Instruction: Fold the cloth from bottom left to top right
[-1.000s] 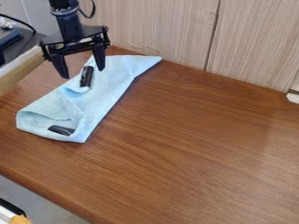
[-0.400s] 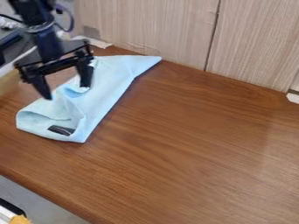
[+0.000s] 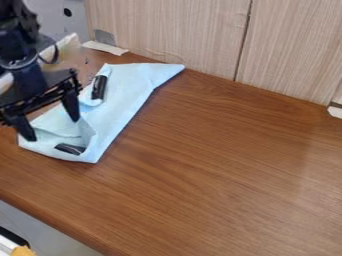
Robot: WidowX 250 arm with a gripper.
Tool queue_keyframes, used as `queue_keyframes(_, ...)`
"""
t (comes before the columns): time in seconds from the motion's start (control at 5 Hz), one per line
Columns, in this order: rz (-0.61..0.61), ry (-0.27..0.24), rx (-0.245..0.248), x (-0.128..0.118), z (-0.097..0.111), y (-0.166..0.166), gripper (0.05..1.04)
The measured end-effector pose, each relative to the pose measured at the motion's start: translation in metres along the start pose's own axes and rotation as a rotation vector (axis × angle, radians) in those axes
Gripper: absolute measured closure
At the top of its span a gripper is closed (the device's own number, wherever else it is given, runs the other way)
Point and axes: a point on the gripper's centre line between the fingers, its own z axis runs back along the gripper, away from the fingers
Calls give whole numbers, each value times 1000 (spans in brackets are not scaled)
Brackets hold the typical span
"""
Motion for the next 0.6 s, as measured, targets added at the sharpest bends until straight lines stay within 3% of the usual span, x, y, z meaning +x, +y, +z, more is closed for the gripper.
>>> queue_keyframes(0.2,18,-21,46,1,-13,6,84)
queue_keyframes(0.6,24,16,96,-10,-35,-2,84)
